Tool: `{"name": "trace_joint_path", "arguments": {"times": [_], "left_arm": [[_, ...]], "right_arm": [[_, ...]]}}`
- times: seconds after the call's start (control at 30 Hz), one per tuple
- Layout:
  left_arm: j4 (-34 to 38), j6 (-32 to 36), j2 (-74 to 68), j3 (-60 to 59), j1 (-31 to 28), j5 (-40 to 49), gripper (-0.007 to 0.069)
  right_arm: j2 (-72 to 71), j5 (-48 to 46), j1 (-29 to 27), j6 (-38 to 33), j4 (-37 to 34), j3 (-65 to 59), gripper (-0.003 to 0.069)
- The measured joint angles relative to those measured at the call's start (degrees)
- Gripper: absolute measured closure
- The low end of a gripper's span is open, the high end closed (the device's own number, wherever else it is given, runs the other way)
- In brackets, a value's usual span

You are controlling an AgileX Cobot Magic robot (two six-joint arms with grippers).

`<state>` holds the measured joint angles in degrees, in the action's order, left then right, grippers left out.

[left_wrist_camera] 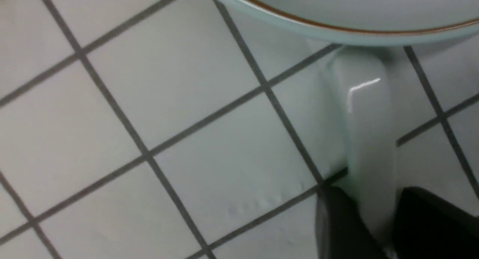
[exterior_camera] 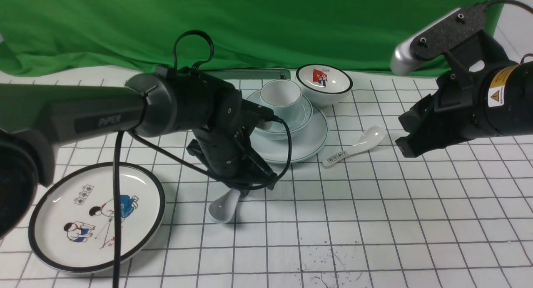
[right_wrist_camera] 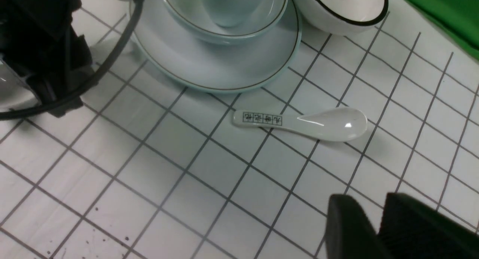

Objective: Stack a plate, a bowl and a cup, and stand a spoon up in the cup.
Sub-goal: Use the left arm to grab a blue soup spoon, then use the left arm to put the blue soup spoon into the blue teacup in the middle

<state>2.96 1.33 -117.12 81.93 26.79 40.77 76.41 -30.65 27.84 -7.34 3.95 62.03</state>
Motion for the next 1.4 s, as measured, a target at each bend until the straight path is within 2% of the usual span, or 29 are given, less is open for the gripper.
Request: {"name": "trace_joint_path", "arguments": {"times": [0.23,0.33,0.4,0.5,0.53,0.63,0.67,0.7,0.87,1.03,1.23,1.4], "left_arm": [[0.08,-1.33,3.02,0.60,-0.74,2.30,0.0537],[0.08,0.39,7.27,0.60,-0.98,1.15,0.0537],[0.08,1.94,11.96,0.60,-0.98,-6.56,0.0537],[0.08,3.84,15.10,0.75,-0.98,-24.00,0.0537],[0.08,3.95,15.10,0.76,-0.98,-26.49,0.0537],[0.08,4.69,12.51,1.08,-0.98,-46.90,0.0537],[0.08,4.75,12.22,1.08,-0.98,-47.83,0.0537],[-0.13,4.80,9.63,1.08,-0.98,-54.27,0.0537],[-0.13,4.80,1.75,1.08,-1.03,-66.75,0.0537],[-0.13,4.38,-3.79,1.08,-1.03,-70.89,0.0537],[-0.13,2.85,-7.22,1.08,-1.03,-71.14,0.0535],[-0.19,0.51,-7.36,1.08,-1.03,-70.61,0.0454]], "right_arm": [[0.00,-0.11,0.00,0.00,0.00,0.00,0.0480],[0.00,-0.11,0.00,0.00,0.00,0.00,0.0480],[0.00,-0.01,0.00,0.00,0.00,0.00,0.0477],[0.00,0.52,0.00,0.12,0.00,0.00,0.0473],[0.00,0.65,0.00,0.12,0.00,0.00,0.0473],[0.00,1.30,0.00,0.12,0.00,0.00,0.0468],[0.00,1.30,0.00,0.12,0.00,0.00,0.0468],[0.00,1.45,0.00,0.12,0.00,0.00,0.0465],[0.00,1.28,0.00,0.12,0.00,0.00,0.0463],[0.00,1.08,0.00,0.12,0.00,0.00,0.0461],[0.00,1.02,0.00,0.07,0.00,0.00,0.0461],[0.00,0.44,0.00,0.02,0.00,0.00,0.0461]]}}
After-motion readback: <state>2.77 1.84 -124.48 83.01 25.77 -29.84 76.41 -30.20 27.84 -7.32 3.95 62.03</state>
